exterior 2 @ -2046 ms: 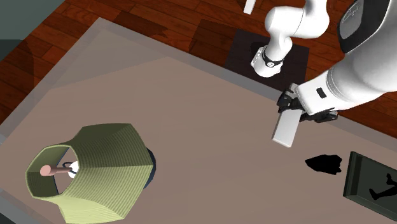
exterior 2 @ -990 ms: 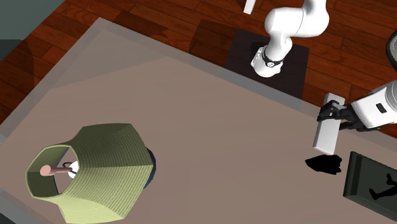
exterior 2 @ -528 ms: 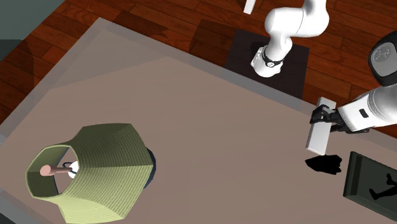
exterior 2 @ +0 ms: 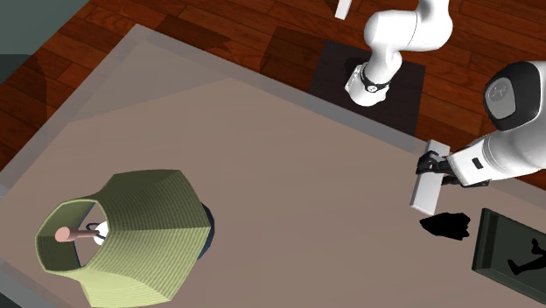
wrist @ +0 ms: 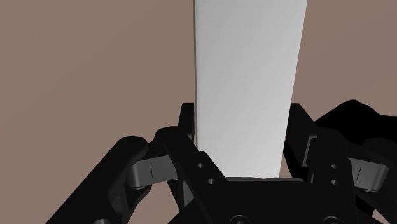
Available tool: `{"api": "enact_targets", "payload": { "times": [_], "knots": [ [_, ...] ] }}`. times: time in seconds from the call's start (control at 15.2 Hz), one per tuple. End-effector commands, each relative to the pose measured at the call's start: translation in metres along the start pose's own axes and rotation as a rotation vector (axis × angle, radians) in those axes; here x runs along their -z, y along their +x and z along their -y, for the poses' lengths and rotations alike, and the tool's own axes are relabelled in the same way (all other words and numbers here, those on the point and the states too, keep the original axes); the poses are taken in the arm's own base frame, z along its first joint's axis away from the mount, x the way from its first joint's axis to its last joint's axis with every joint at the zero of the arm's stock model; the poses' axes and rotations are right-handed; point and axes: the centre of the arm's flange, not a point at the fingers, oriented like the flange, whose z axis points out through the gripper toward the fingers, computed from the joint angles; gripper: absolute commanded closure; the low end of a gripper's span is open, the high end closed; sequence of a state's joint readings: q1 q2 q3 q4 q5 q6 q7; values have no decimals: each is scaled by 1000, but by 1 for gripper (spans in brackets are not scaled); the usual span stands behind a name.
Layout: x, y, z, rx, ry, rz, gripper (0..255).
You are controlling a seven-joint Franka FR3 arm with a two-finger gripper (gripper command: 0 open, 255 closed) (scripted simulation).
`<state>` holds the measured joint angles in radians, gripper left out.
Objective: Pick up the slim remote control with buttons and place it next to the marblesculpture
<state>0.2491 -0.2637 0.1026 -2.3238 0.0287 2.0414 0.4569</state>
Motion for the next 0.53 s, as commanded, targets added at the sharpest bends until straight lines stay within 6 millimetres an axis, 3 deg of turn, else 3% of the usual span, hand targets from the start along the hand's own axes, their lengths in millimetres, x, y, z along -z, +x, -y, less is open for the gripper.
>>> {"api": "enact_targets", "payload": {
  "times": [0.0,0.46],
  "knots": [
    [-11,0,0,0,0,-1,255],
    [-48,0,0,0,0,-1,255]
  ]
}}
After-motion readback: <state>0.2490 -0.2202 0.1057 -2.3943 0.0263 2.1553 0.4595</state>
